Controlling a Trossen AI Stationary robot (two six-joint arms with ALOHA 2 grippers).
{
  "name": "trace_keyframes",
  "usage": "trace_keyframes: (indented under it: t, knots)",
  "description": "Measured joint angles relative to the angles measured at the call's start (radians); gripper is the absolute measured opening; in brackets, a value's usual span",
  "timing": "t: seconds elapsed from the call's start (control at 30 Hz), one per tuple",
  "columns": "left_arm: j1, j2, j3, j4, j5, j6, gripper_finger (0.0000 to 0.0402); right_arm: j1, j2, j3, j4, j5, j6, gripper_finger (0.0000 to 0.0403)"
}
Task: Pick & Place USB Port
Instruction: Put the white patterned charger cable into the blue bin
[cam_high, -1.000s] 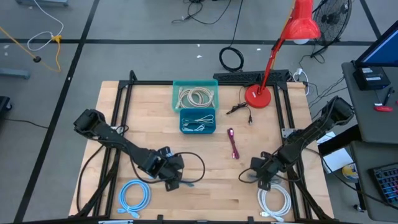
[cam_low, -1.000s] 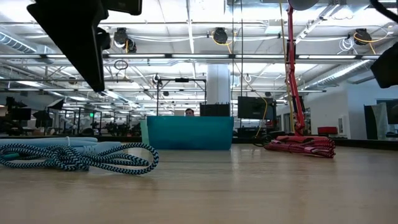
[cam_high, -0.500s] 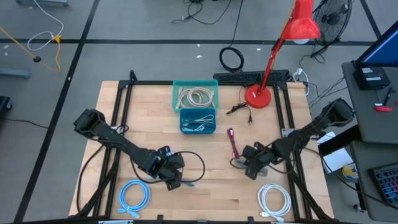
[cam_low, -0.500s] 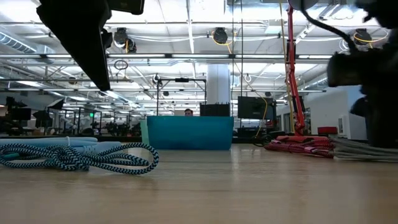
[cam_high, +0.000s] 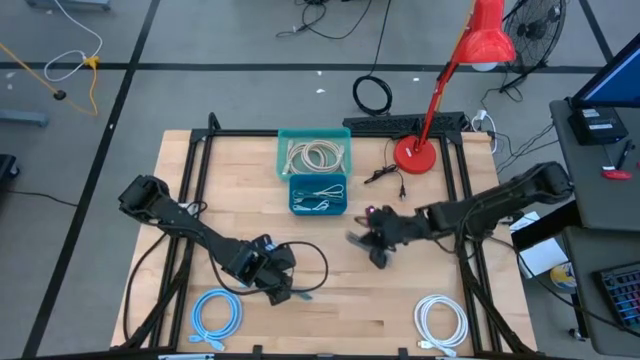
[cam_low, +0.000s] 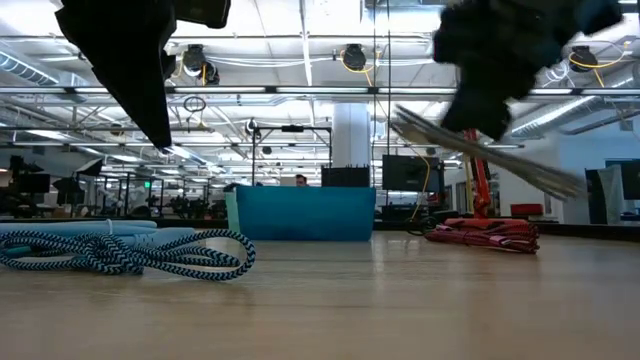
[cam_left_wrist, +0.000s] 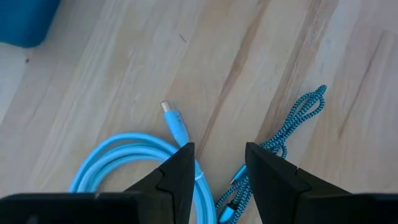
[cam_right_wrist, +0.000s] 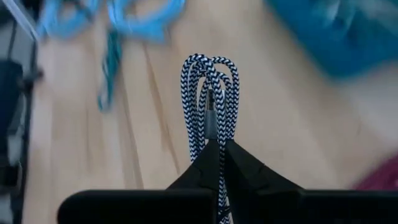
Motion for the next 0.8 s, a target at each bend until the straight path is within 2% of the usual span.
trace_keyframes:
  t: [0.23,0.57,0.67,0.8]
  knots:
    - [0.000,0.000,0.000,0.000,0.000,-0.021,0.0145,-0.125,-0.001,0.181,-0.014,0.089,-0.129,0.0000]
    - [0.035,0.000,0.000,0.000,-0.023,-0.097,0.0145,-0.322,-0.001,0.308,-0.014,0.086,-0.310,0.0000]
    - [0.065,0.000,0.000,0.000,-0.038,-0.111,0.0145,-0.392,0.008,0.312,-0.005,0.037,-0.355,0.0000]
    - [0.125,0.000,0.003,-0.001,-0.015,-0.142,0.0145,-0.485,0.049,0.312,0.004,-0.102,-0.391,0.0000]
